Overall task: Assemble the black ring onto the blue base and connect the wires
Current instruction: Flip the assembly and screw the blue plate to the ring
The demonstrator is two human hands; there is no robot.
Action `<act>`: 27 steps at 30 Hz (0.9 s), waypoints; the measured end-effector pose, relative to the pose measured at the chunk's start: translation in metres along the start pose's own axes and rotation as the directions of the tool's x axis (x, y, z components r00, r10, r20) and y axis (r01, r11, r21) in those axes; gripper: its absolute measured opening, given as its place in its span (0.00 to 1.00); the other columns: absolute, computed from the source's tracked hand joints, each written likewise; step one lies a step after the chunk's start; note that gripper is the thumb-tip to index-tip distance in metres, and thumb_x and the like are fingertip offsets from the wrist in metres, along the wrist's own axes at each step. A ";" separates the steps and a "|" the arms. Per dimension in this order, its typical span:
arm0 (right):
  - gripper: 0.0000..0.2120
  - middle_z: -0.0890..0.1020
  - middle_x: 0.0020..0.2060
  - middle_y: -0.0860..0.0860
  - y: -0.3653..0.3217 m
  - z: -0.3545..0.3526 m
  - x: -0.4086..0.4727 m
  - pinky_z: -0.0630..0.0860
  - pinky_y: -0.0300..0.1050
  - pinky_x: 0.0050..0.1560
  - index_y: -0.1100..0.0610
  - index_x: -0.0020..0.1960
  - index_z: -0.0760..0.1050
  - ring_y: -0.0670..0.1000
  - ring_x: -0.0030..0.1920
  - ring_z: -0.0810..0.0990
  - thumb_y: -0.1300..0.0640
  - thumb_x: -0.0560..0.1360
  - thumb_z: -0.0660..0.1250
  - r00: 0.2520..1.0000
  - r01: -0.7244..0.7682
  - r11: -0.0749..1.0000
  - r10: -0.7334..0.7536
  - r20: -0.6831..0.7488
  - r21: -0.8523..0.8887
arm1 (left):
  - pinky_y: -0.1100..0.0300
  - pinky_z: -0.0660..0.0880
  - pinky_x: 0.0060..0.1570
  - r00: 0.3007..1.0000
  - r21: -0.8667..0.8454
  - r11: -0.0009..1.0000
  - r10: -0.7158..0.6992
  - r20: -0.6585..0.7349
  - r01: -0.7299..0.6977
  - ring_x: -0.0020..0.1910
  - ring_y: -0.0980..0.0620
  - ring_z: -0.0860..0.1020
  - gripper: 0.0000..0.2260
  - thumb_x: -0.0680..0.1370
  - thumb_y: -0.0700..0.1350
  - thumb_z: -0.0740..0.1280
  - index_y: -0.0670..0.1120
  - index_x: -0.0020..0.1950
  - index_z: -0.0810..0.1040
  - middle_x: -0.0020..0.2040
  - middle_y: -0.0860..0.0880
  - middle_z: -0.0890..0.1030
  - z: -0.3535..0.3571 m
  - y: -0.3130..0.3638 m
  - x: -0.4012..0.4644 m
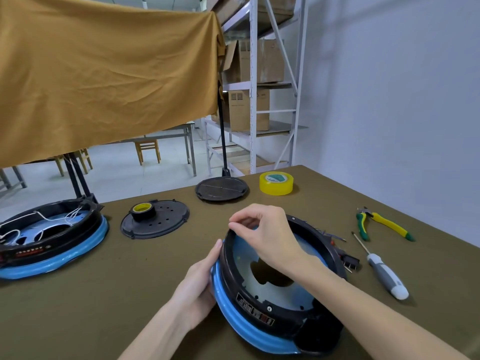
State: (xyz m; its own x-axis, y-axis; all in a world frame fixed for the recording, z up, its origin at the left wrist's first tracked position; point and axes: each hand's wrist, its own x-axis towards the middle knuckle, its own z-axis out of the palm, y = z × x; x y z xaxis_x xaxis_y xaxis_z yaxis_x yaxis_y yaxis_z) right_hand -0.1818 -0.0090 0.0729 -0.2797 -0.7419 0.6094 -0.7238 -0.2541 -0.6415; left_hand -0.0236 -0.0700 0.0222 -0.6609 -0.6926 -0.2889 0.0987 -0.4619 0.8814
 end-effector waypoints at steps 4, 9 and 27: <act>0.02 0.86 0.41 0.48 0.002 0.000 0.002 0.80 0.37 0.45 0.57 0.47 0.88 0.46 0.41 0.84 0.61 0.75 0.77 0.999 0.041 0.999 -0.040 0.025 -0.032 | 0.52 0.84 0.53 1.000 0.008 1.000 -0.006 0.013 0.006 0.60 0.42 0.84 0.22 0.74 0.63 0.72 0.48 0.58 0.88 0.61 0.40 0.85 -0.005 -0.003 0.006; 0.03 0.86 0.41 0.49 0.002 -0.002 0.000 0.80 0.39 0.46 0.58 0.48 0.88 0.46 0.41 0.83 0.62 0.75 0.76 0.996 0.077 0.995 -0.074 0.048 -0.069 | 0.52 0.84 0.53 1.000 0.011 1.000 0.007 0.017 -0.007 0.60 0.42 0.84 0.22 0.73 0.63 0.73 0.47 0.56 0.88 0.61 0.39 0.85 -0.007 -0.007 0.009; 0.07 0.85 0.43 0.45 0.006 -0.007 -0.006 0.79 0.35 0.45 0.55 0.50 0.88 0.45 0.44 0.83 0.64 0.76 0.74 0.993 0.050 0.998 -0.046 0.108 -0.035 | 0.52 0.85 0.52 1.000 -0.027 1.000 -0.010 0.017 0.010 0.61 0.38 0.83 0.25 0.72 0.62 0.76 0.43 0.57 0.88 0.62 0.35 0.83 -0.010 -0.011 0.010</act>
State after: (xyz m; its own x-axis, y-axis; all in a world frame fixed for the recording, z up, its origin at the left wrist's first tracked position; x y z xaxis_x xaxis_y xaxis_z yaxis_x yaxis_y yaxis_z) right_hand -0.1894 -0.0020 0.0689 -0.1768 -0.7920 0.5844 -0.7585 -0.2688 -0.5937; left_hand -0.0241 -0.0770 0.0062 -0.6744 -0.6785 -0.2913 0.1122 -0.4841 0.8678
